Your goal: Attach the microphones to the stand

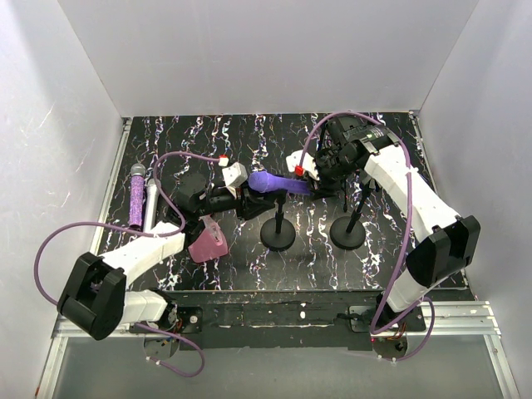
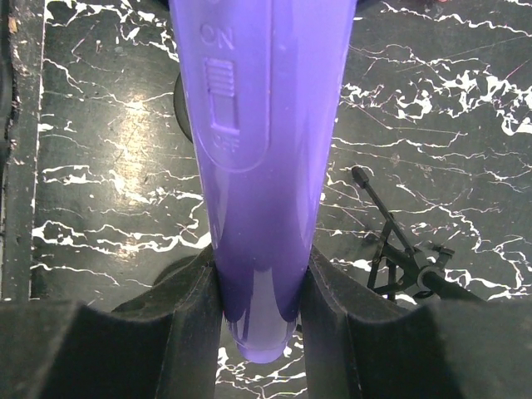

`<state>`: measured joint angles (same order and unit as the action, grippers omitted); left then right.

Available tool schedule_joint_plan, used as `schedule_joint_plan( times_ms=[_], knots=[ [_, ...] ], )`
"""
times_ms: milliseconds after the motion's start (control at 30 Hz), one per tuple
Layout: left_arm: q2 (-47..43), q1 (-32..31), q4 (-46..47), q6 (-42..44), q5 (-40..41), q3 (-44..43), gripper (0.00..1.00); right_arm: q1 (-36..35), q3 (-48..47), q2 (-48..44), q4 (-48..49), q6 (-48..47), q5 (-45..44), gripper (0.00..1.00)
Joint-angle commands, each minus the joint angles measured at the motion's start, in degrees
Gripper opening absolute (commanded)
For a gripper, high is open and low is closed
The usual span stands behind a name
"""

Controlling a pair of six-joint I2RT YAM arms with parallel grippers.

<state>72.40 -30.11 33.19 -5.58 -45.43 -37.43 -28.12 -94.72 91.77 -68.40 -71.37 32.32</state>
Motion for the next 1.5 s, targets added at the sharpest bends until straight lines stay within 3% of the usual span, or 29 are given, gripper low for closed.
schedule_joint_plan(
  times_ms=[0,167,300,367,567,767,900,1033,1167,1467],
  knots=[
    [-3.84,0.4,-0.32,0.13,2.45,-0.45,0.4,-0.71,-2.4,-1.5,-0.33,1.41,0.99,0.02],
    [-5.25,0.49,-2.34,0.31,3.06,-0.45,0.7,-0.71,-2.58,-2.38,-0.33,2.55,1.44,0.1],
    [-6.92,0.66,-3.39,0.75,4.12,0.08,0.85,-0.71,-2.4,-3.08,0.19,4.57,1.35,0.25],
    [-7.71,0.75,-4.71,1.45,4.47,0.25,0.89,-0.62,-2.23,-3.61,0.81,5.71,1.7,0.38],
    [-8.86,0.75,-8.66,3.82,5.26,0.25,0.89,-0.53,-2.49,-4.75,2.39,7.56,3.98,0.65],
    [-9.73,0.84,-10.77,5.32,7.11,0.34,0.9,-0.27,-4.94,-3.88,2.57,10.02,6.79,0.73],
    [-11.14,0.84,-12.88,7.78,8.16,0.34,0.98,0.87,-8.28,-3.79,1.34,12.57,12.23,0.76],
    [-14.3,0.84,-16.22,9.8,9.57,0.25,0.98,1.05,-9.08,-4.75,1.43,14.42,18.55,0.8],
    [-18.25,0.84,-22.71,11.38,11.06,-1.5,0.98,0.44,-8.55,-4.49,3.79,15.64,23.23,0.84],
    [-28.62,0.84,-42.41,12.7,20.29,-6.25,0.98,-3.16,-15.75,2.0,6.44,18.55,20.86,0.86]
  ],
)
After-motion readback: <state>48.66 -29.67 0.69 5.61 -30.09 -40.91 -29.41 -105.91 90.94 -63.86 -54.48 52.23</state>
